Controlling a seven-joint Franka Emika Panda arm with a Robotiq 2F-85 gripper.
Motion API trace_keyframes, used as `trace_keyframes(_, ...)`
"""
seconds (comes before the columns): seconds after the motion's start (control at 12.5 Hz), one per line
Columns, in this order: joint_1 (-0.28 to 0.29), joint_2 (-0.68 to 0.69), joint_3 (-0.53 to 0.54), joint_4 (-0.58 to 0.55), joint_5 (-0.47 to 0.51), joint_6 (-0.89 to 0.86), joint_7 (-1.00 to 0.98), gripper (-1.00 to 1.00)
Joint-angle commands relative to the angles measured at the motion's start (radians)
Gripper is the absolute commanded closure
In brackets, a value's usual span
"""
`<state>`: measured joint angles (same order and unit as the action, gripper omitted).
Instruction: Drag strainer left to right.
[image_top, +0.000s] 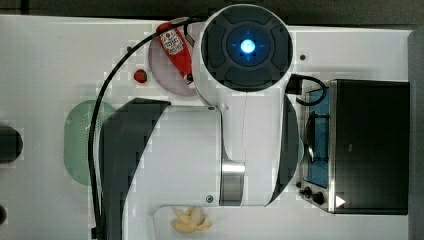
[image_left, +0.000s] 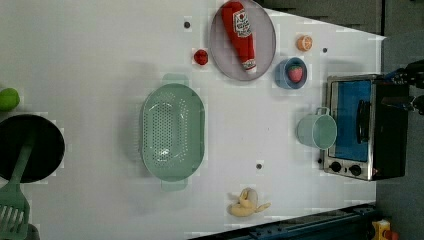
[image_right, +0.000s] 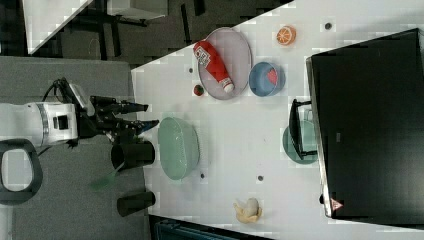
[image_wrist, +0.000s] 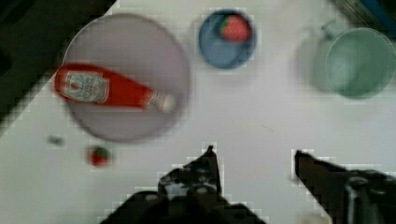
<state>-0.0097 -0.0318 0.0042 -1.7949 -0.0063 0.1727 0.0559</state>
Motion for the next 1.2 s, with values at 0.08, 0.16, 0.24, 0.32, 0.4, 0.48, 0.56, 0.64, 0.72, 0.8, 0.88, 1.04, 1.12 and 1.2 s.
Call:
trace_keyframes(0.08,0.025,-0.492,-0.079,-0.244,-0.033,-0.243,0.085,-0.60)
trace_keyframes(0.16,0.025,-0.492,-0.079,-0.244,-0.033,-0.244,0.085,-0.82)
trace_keyframes(0.24,0.025,-0.492,-0.079,-0.244,-0.033,-0.243,0.085,-0.99)
trace_keyframes(0.32,0.027,-0.489,-0.075,-0.245,-0.033,-0.235,0.085,-1.00)
trace_keyframes(0.4,0.033,-0.481,-0.065,-0.245,-0.031,-0.223,0.085,-1.00)
trace_keyframes(0.48,0.042,-0.469,-0.045,-0.247,-0.028,-0.216,0.085,-1.00)
trace_keyframes(0.56,0.051,-0.452,-0.016,-0.250,-0.021,-0.206,0.088,-1.00)
trace_keyframes(0.64,0.060,-0.433,0.023,-0.256,-0.016,-0.187,0.099,-1.00)
trace_keyframes(0.72,0.067,-0.407,0.069,-0.263,-0.016,-0.159,0.129,-1.00)
trace_keyframes(0.8,0.070,-0.379,0.119,-0.272,-0.016,-0.120,0.173,-1.00)
trace_keyframes(0.88,0.071,-0.347,0.172,-0.281,-0.016,-0.073,0.240,-1.00)
trace_keyframes(1.04,0.075,-0.272,0.281,-0.297,-0.016,0.026,0.420,-1.00)
trace_keyframes(1.12,0.076,-0.228,0.334,-0.300,-0.016,0.081,0.517,-1.00)
trace_keyframes(1.2,0.077,-0.182,0.382,-0.300,-0.016,0.134,0.617,-1.00)
